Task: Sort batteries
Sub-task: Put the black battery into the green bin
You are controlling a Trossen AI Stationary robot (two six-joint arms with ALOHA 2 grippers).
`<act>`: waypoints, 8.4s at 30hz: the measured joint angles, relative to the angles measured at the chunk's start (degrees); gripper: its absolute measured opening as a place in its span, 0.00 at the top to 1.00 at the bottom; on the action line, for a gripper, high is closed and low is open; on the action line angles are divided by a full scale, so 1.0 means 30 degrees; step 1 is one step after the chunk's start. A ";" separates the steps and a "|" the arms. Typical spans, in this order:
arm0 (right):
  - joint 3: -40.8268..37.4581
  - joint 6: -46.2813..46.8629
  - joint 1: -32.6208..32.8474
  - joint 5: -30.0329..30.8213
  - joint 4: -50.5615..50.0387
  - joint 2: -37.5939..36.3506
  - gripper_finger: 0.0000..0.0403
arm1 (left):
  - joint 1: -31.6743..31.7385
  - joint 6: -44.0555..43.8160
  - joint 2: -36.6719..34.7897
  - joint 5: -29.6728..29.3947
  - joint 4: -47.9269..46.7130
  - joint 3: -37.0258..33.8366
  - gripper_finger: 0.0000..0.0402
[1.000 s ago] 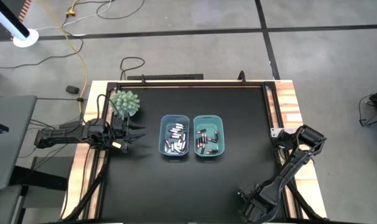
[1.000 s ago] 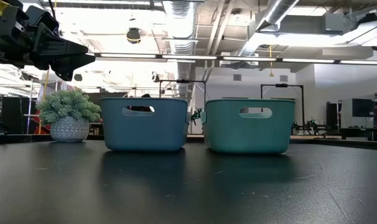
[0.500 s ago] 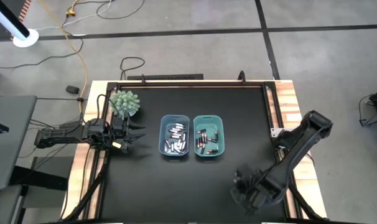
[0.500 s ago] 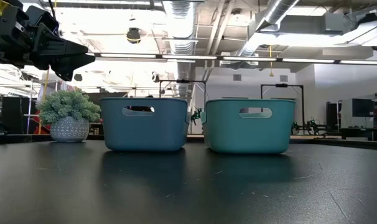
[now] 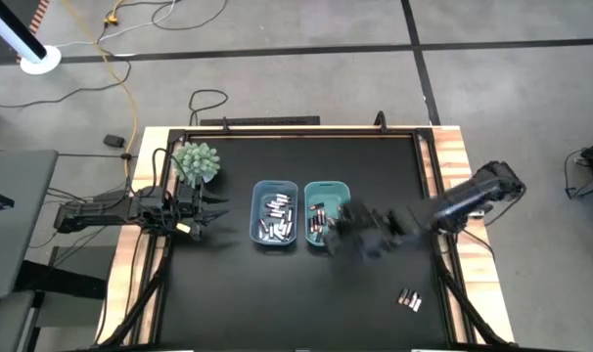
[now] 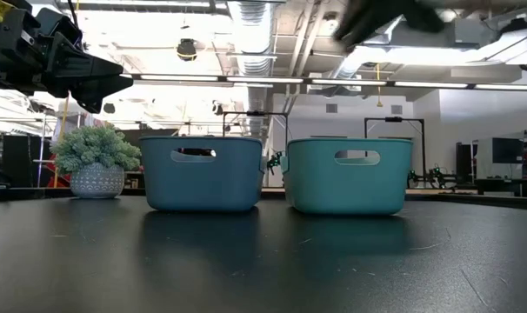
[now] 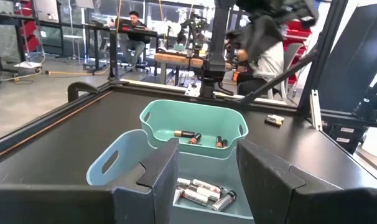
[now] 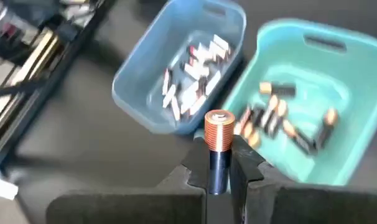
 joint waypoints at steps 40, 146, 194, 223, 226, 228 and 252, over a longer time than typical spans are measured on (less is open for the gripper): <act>0.6106 -0.1847 -0.7804 -1.0228 -0.5394 0.9648 0.66 | 0.0000 0.0002 0.0000 0.0000 -0.0013 0.0000 0.61; -0.4495 0.7272 0.8449 -1.4201 -0.6676 0.1475 0.30 | 0.0007 0.0144 0.0000 -0.1034 0.0036 0.0007 0.61; -0.7405 -0.0108 0.7149 -1.6010 -0.0541 0.4206 0.20 | 0.0007 0.0148 0.0007 -0.1020 0.0041 0.0007 0.61; -0.8036 0.0686 0.7165 -1.7639 -0.0061 0.4089 0.20 | 0.0007 0.0145 0.0007 -0.1023 0.0042 0.0007 0.61; -0.8036 0.0511 0.7288 -1.7676 -0.0061 0.4089 0.20 | 0.0007 0.0148 0.0007 -0.1027 0.0040 0.0007 0.61; -0.8036 0.0223 0.7313 -1.7708 -0.0043 0.4089 0.20 | 0.0006 0.0148 0.0007 -0.1024 0.0044 0.0003 0.61; -0.8029 -0.0353 0.7332 -1.7878 0.0107 0.4089 0.41 | 0.0007 0.0148 0.0007 -0.1022 0.0040 0.0007 0.61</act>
